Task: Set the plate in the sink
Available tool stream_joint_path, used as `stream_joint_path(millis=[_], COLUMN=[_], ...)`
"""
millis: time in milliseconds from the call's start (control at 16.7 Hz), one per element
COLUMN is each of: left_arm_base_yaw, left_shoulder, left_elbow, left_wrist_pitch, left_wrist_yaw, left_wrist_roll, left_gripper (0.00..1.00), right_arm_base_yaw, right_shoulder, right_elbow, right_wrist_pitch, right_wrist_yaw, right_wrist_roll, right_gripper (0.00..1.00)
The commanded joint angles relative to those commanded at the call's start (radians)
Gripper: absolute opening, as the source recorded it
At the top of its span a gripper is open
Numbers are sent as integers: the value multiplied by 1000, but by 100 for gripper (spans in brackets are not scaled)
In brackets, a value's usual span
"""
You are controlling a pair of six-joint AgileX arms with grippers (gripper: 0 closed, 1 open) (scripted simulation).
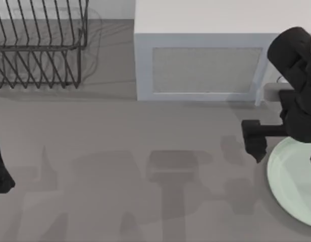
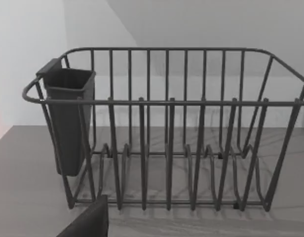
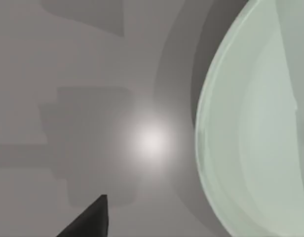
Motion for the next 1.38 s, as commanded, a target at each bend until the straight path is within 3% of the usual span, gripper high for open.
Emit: stream_joint_path(millis=[240, 720, 1020, 1380], left_arm_base_yaw=[0, 0, 0, 0], left_shoulder=[0, 0, 0, 0], left_elbow=[0, 0, 0, 0], left_wrist_pitch=[0, 0, 0, 0], left_wrist_yaw=[0, 0, 0, 0], left_wrist_roll=[0, 0, 0, 0], left_gripper=[100, 100, 100, 100], right_arm_base_yaw=[-4, 2, 3, 3], right_shoulder=[17, 164, 181, 181], right_elbow=[-29, -208, -226, -226], right_wrist_pitch=[42, 380, 407, 407], right_wrist_yaw=[0, 1, 1, 1], right_wrist_roll=[-1, 5, 6, 6], right_gripper=[100, 100, 100, 55])
